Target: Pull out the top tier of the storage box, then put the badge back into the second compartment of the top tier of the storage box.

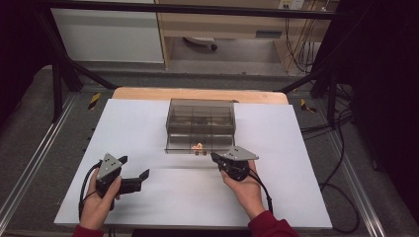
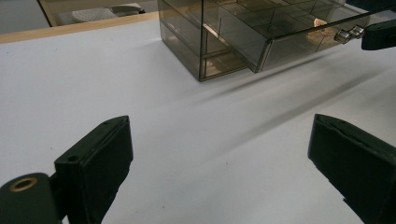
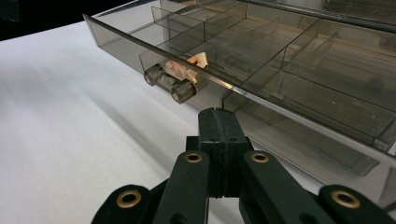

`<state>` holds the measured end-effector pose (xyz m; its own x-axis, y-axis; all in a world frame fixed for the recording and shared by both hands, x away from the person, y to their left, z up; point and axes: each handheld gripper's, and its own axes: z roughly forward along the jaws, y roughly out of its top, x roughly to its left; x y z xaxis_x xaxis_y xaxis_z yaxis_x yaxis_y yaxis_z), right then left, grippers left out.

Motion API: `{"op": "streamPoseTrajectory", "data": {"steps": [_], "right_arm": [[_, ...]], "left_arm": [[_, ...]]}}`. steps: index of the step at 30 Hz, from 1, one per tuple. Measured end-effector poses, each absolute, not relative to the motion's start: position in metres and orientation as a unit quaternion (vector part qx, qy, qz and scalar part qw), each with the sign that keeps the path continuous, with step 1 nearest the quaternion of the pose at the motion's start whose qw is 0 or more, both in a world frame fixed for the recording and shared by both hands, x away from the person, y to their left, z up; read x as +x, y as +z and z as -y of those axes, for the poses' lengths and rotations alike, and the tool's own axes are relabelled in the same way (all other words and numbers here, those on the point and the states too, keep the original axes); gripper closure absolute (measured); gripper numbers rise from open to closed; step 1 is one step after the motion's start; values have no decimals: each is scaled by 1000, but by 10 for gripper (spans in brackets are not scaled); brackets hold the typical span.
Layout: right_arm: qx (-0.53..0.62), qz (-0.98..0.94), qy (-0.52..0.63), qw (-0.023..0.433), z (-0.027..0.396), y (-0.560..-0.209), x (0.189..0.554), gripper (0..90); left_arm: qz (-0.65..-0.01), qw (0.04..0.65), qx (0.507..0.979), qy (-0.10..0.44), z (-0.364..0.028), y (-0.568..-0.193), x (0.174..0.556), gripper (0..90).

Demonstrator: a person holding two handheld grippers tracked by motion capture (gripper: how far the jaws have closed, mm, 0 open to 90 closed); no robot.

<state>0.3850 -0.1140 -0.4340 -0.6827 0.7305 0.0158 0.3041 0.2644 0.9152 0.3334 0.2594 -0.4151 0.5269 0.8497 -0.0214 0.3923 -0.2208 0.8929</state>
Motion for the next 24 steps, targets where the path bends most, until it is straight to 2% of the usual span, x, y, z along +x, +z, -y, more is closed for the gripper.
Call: {"op": "streamPoseTrajectory", "data": {"steps": [24], "right_arm": [[338,-767,504,209,114,-435,385,900]], "left_arm": [[-421,461,741,247,-259,-416,334,70]]}}
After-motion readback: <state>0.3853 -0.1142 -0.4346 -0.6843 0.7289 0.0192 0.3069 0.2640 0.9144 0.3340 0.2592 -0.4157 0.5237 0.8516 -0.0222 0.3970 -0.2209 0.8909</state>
